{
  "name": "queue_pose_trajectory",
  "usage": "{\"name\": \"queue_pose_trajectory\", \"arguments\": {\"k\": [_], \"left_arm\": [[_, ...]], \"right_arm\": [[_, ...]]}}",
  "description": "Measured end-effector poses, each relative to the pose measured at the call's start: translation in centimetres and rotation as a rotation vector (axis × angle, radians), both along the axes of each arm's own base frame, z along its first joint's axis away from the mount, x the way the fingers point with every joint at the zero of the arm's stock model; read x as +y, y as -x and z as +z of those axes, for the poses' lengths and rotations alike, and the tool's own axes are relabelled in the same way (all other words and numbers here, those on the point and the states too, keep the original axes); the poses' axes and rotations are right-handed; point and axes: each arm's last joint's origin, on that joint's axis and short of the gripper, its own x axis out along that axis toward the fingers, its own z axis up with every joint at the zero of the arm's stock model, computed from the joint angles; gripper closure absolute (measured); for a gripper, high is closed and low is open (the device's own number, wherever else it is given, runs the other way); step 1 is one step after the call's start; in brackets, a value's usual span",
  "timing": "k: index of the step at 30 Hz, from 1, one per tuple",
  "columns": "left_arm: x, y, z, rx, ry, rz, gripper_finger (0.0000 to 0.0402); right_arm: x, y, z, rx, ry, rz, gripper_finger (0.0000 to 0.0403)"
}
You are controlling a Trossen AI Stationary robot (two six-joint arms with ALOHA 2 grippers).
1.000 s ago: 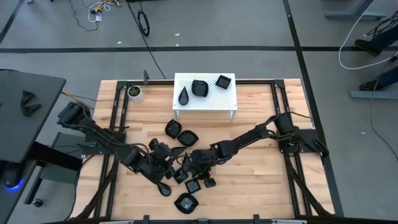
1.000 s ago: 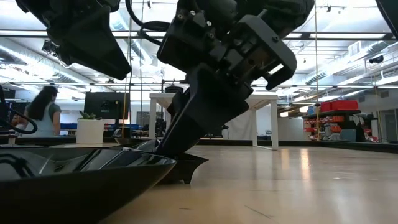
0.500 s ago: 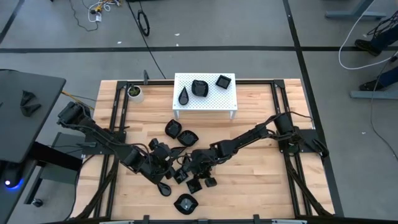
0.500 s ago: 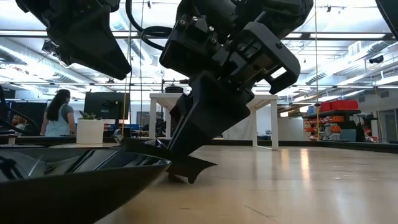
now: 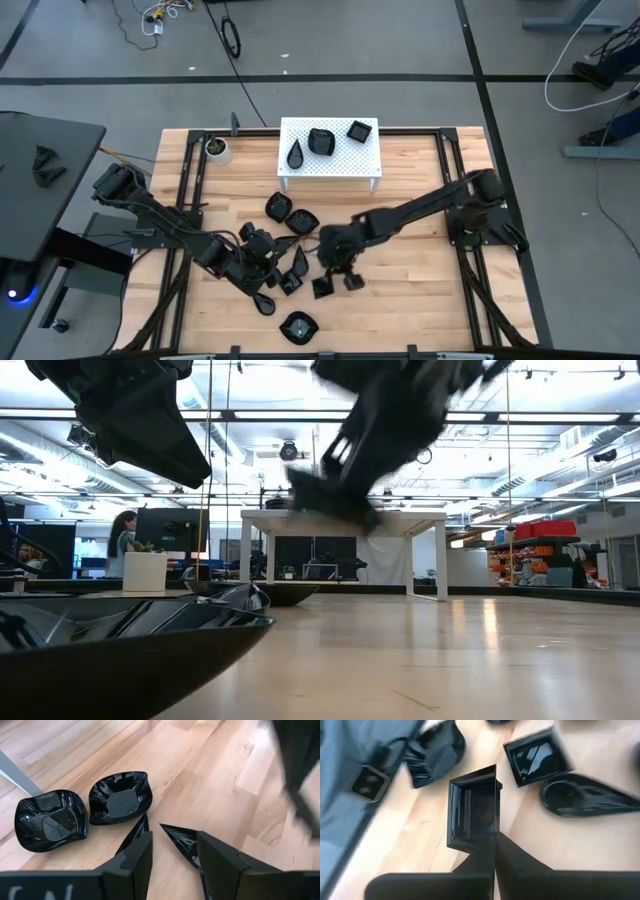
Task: Pick & Place Mini shaped plates
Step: Stack the black square plate on top of the other black square plate on the shelf
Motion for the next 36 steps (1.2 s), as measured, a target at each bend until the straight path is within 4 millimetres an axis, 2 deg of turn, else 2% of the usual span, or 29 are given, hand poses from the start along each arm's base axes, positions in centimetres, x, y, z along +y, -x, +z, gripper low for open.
{"name": "queue_pose_trajectory", "arguments": {"k": [2, 5, 9, 11, 13, 17, 20, 23, 27, 36], "left_arm": [[0.0, 0.0, 0.0, -0.001, 0.000, 0.001, 0.0244], [0.0, 0.0, 0.0, -0.008, -0.009, 0.009, 0.0243], [0.1, 0.0, 0.1, -0.021, -0.026, 0.023, 0.0244], [0.1, 0.0, 0.1, -0.030, -0.038, 0.032, 0.0243], [0.2, 0.0, 0.1, -0.038, -0.049, 0.041, 0.0244], [0.2, 0.0, 0.2, -0.045, -0.058, 0.048, 0.0243], [0.2, -0.1, 0.2, -0.047, -0.056, 0.048, 0.0244], [0.2, -0.1, 0.2, -0.051, -0.054, 0.048, 0.0244], [0.2, -0.1, 0.2, -0.050, -0.057, 0.048, 0.0243], [0.2, -0.1, 0.3, -0.065, -0.074, 0.065, 0.0243]], "right_arm": [[-1.1, 1.4, 2.8, -0.032, 0.038, -0.008, 0.0401], [-3.9, 3.8, 7.2, -0.102, 0.124, -0.102, 0.0401], [-9.5, 7.7, 12.1, -0.180, 0.274, -0.429, 0.0402], [-12.9, 9.6, 13.8, -0.200, 0.281, -0.627, 0.0402], [-16.2, 11.2, 14.7, -0.195, 0.241, -0.824, 0.0402], [-22.0, 13.7, 13.9, -0.131, 0.180, -1.111, 0.0402], [-25.2, 14.9, 12.2, -0.119, 0.108, -1.182, 0.0403], [-27.4, 16.0, 10.9, -0.171, 0.036, -1.216, 0.0403], [-29.1, 17.1, 10.1, -0.211, -0.037, -1.208, 0.0403], [-30.3, 16.7, 8.3, -0.173, -0.058, -1.112, 0.0403]]}}
